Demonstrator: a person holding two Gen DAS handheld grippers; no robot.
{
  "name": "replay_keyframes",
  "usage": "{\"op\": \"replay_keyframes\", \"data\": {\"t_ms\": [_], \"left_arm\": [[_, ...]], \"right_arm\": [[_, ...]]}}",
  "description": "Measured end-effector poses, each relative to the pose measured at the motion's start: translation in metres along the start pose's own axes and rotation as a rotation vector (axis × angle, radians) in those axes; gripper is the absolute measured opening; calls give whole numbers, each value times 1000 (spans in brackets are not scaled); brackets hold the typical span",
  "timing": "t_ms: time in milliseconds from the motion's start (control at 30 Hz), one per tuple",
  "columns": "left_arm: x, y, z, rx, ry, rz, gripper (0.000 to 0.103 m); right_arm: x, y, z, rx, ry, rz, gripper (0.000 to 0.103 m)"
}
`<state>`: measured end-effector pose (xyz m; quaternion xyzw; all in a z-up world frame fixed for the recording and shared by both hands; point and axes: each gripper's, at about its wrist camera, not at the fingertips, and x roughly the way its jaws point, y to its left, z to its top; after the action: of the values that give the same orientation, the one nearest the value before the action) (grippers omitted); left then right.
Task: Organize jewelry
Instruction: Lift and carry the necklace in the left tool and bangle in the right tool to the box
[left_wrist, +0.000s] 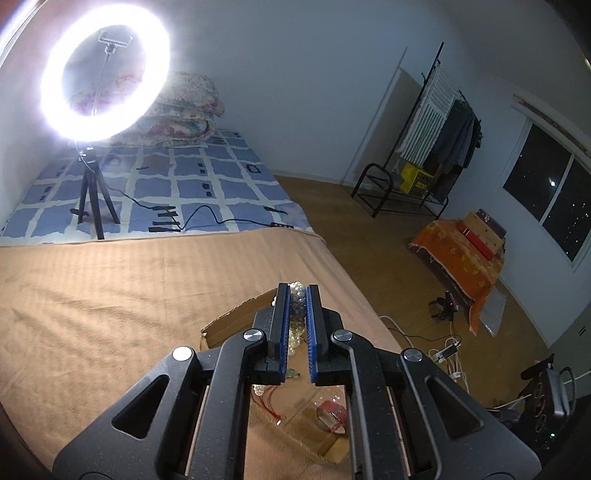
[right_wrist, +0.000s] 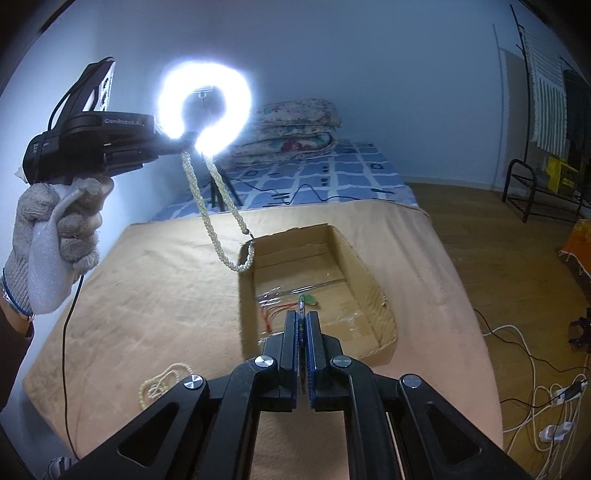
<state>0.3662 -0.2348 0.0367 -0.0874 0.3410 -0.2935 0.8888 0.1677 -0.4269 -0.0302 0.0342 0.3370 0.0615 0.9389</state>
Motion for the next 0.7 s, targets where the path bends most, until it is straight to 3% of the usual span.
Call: {"op": "replay_keyframes", "data": {"t_ms": [700], "left_arm": [[96, 8, -27, 11, 122, 55, 6]], "right_arm": [[81, -35, 1, 12, 95, -80, 1]]}}
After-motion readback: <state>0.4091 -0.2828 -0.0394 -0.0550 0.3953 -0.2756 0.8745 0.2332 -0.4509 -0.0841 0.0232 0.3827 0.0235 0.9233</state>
